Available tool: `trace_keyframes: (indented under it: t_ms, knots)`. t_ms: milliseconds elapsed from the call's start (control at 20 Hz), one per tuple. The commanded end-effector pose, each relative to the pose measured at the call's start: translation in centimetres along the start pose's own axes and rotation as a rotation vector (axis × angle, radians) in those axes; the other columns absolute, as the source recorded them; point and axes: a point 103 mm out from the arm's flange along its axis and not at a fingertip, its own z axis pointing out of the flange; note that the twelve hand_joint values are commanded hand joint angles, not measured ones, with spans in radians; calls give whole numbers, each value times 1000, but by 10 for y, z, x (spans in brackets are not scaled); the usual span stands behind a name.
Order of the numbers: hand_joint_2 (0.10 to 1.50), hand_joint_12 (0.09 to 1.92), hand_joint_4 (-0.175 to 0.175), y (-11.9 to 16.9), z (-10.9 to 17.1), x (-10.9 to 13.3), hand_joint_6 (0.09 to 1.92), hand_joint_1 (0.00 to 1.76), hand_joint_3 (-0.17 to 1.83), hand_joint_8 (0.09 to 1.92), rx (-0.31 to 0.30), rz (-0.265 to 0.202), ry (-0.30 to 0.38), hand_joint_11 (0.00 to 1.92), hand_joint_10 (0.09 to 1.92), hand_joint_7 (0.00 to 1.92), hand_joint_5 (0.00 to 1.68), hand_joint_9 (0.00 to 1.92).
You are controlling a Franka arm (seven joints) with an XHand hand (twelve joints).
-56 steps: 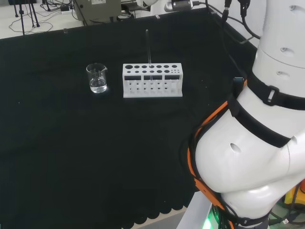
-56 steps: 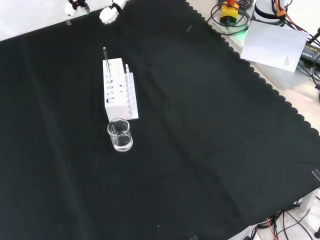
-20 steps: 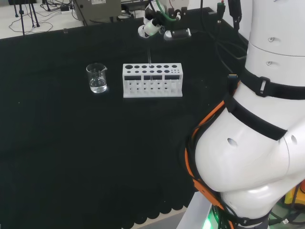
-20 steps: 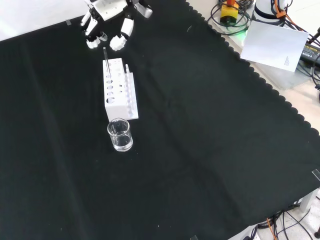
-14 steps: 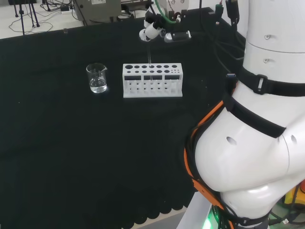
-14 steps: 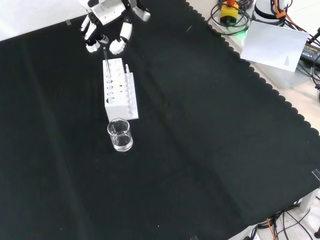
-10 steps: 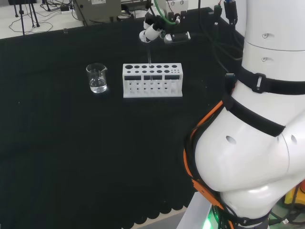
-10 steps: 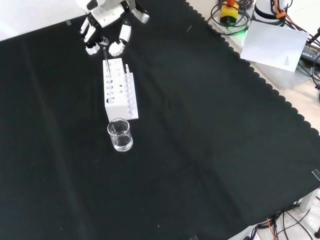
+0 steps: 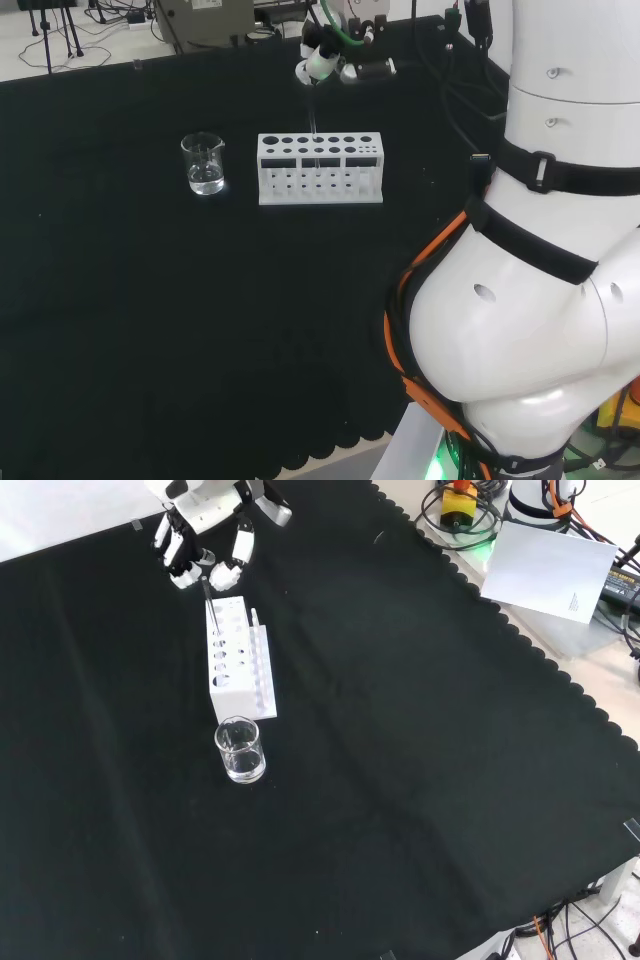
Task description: Take the glass rod from the white test tube rack.
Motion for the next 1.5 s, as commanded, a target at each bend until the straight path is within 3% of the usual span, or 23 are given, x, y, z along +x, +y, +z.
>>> trace_keyframes:
  t_ms: [50,300,450,550,650,750,950,1200,1500]
  knots:
    - [766,1290,-175,-1,17,12,984,998,696,935,-8,-17,-34,654,883,1118,683,1435]
    - [744,1278,-175,0,21,19,982,1022,735,923,11,-33,-37,682,862,1186,726,1476]
    - [740,1272,-175,0,19,22,979,1028,744,919,-9,-35,-55,697,857,1199,748,1483]
    - [792,1238,-175,-1,16,23,1014,1079,652,911,-54,-27,-82,781,835,1262,847,1521]
    - [795,1150,-175,-2,12,26,1014,1212,599,976,-124,-21,-120,948,840,1160,979,1555]
    - [798,1038,-175,-5,5,27,936,1266,588,1076,-206,-18,-122,1082,878,1148,979,1568]
    - [733,857,-175,-9,-18,30,812,1296,658,1062,-304,-2,-94,1208,849,1205,1038,1617]
    - [680,796,-175,-19,-53,31,732,1308,707,985,-360,20,-65,1230,762,1261,1096,1666]
    - [670,778,-175,-38,-77,33,619,1315,688,928,-376,25,-52,1236,683,1291,1153,1713]
